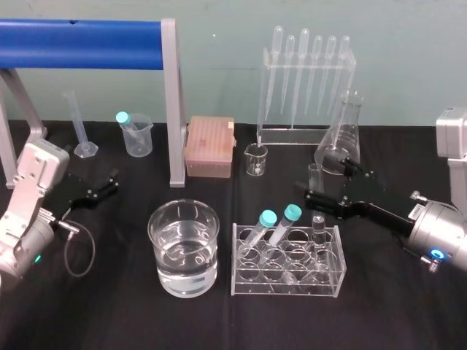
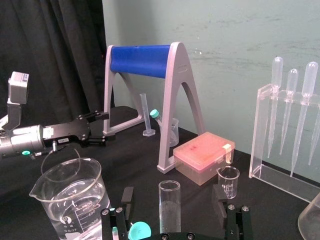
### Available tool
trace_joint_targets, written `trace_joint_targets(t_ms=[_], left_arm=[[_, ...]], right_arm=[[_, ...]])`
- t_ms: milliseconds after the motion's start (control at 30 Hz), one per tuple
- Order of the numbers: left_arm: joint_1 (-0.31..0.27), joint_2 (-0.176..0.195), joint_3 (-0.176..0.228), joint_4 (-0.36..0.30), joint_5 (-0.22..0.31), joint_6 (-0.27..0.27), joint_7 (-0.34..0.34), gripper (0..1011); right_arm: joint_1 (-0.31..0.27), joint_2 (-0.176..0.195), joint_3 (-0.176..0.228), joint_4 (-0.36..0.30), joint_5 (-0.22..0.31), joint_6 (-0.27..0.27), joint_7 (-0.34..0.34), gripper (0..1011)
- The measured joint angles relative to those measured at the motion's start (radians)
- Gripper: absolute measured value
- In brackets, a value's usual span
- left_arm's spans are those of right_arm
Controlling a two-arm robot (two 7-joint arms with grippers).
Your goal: Hold the test tube with one hand and immerse one end into the beaker, then return it to the test tube rack.
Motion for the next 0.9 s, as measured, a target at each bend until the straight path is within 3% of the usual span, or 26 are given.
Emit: trace_joint_targets(t_ms=[900], left_arm=[[0.000, 0.000, 0.000, 0.000, 0.000, 0.000, 0.000, 1000]], right_arm=[[0.025, -0.016, -0.021, 0.029, -0.022, 0.015, -0.001, 1004]])
